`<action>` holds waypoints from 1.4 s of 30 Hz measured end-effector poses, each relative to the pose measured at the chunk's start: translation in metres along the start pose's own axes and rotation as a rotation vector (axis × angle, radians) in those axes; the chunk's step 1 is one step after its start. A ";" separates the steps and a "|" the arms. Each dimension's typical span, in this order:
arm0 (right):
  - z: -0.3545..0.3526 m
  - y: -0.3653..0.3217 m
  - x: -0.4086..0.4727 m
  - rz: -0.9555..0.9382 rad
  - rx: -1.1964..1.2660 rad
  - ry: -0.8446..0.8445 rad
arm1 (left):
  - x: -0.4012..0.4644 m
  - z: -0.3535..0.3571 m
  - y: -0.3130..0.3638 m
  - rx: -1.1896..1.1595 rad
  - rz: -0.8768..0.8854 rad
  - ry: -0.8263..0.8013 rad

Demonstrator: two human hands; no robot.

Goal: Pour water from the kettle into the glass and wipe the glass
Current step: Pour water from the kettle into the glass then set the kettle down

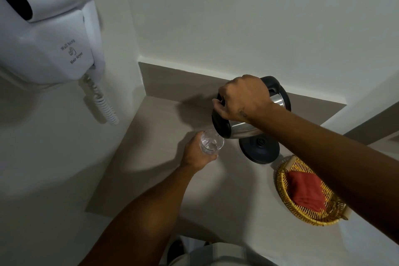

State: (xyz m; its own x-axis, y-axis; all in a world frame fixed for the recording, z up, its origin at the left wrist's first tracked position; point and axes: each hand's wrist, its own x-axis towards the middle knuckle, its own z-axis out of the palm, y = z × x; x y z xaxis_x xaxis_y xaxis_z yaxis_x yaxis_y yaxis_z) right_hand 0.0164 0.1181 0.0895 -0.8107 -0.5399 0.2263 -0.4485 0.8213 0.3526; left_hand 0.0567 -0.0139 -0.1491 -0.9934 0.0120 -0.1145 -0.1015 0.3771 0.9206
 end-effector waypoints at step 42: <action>0.083 0.060 -0.082 0.922 0.813 0.220 | 0.001 -0.001 0.005 -0.039 -0.055 -0.039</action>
State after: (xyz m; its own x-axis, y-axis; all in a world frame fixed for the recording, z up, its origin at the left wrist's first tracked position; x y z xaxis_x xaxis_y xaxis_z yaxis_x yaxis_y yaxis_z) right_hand 0.0254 0.2268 0.0166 -0.9013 0.3424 0.2653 0.0872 0.7433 -0.6633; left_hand 0.0550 -0.0136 -0.1445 -0.9834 0.0281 -0.1793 -0.1591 0.3419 0.9262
